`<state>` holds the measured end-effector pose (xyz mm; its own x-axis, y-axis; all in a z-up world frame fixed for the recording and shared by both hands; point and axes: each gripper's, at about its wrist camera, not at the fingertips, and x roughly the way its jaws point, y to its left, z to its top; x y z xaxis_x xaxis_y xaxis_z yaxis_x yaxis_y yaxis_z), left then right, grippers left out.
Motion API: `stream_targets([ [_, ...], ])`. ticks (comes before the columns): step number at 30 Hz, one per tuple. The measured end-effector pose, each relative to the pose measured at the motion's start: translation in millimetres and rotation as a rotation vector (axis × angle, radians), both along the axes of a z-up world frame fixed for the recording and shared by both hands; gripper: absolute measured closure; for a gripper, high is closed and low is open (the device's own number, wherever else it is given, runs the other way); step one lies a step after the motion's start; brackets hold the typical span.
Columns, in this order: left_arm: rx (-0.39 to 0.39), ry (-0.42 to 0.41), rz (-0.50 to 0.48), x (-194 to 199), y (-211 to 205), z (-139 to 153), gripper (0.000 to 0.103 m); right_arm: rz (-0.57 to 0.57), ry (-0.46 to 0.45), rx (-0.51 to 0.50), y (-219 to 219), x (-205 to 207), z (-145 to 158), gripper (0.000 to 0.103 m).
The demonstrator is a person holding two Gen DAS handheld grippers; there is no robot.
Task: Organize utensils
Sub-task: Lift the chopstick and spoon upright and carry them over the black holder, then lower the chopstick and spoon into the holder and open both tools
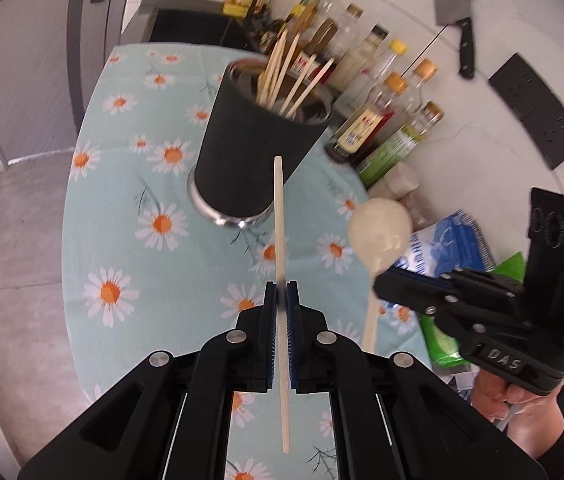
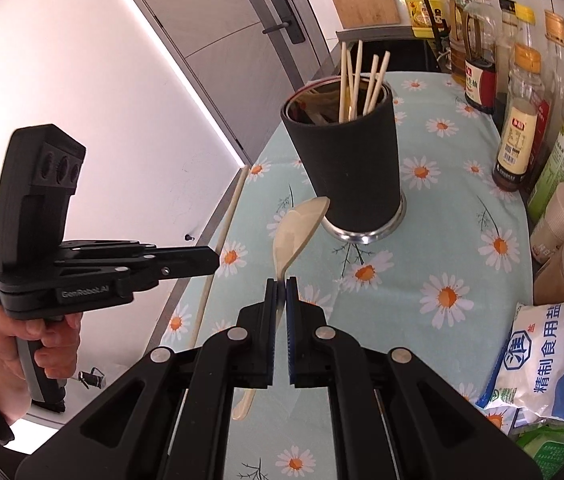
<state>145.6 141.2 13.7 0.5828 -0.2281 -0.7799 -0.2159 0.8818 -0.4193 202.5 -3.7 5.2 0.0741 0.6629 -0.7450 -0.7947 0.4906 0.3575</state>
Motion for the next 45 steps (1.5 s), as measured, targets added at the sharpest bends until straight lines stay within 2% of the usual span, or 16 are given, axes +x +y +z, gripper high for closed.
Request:
stream_targets([
  [8,0.004,-0.165,-0.016,-1,15,38,0.099,-0.018,-0.096,0.049,21,-1,28,0.097],
  [16,0.057,-0.292,-0.028,10,28,69,0.099,-0.036,-0.170,0.084,37,10,55,0.097],
  [22,0.053,-0.375,-0.029,27,40,83,0.099,-0.053,-0.224,0.109,47,27,73,0.097],
  [29,0.107,-0.476,-0.062,52,48,102,0.099,-0.070,-0.252,0.129,59,53,86,0.097],
  [32,0.155,-0.542,-0.054,60,52,111,0.099,-0.079,-0.331,0.164,63,58,94,0.097],
  [41,0.213,-0.664,-0.010,85,61,109,0.099,-0.151,-0.439,0.264,69,82,103,0.097],
  [45,0.245,-0.677,-0.014,96,56,99,0.099,-0.198,-0.493,0.273,70,91,96,0.098],
])
